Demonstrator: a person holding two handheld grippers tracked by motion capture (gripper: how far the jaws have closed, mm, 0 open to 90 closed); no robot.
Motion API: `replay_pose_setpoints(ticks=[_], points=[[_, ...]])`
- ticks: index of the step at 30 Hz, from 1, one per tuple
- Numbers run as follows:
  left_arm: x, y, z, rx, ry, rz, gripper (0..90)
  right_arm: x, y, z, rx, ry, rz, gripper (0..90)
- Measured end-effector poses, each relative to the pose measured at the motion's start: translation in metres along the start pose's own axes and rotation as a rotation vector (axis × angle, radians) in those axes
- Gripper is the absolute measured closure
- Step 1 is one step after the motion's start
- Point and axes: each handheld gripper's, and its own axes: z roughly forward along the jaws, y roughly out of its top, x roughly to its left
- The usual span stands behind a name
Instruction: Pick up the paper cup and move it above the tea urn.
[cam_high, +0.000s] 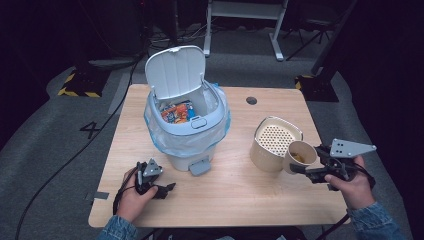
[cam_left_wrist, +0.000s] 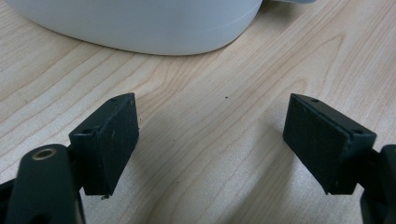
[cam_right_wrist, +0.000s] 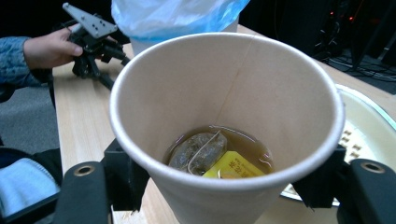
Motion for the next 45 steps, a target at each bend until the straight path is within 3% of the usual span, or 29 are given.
replay_pose_setpoints(ticks=[11, 18, 28, 37, 39, 45], points=[[0.0, 0.0, 0.0, 0.001, 0.002, 0.001, 18.5, -0.019, 0.025, 0.001, -0.014, -0.048, -0.015, 31.9], [0.0, 0.0, 0.0, 0.001, -0.001, -0.004, 18.5, -0.043, 0.039, 0.007, -0.006, -0.082, -0.014, 31.9], [0.0, 0.0, 0.0, 0.0, 0.0, -0.001, 18.5, -0.078, 0.048, 0.025, 0.0, -0.124, 0.01, 31.9], [0.0, 0.002, 0.002, 0.003, 0.002, -0.003, 17.7, -0.089, 0.04, 0.044, 0.025, -0.169, 0.031, 31.4], [0.0, 0.002, 0.002, 0.003, 0.002, -0.003, 17.6, -0.089, 0.038, 0.048, 0.035, -0.175, 0.018, 31.5], [0.0, 0.002, 0.002, 0.003, 0.002, -0.003, 17.6, -0.087, 0.038, 0.054, 0.079, -0.229, -0.081, 31.8]])
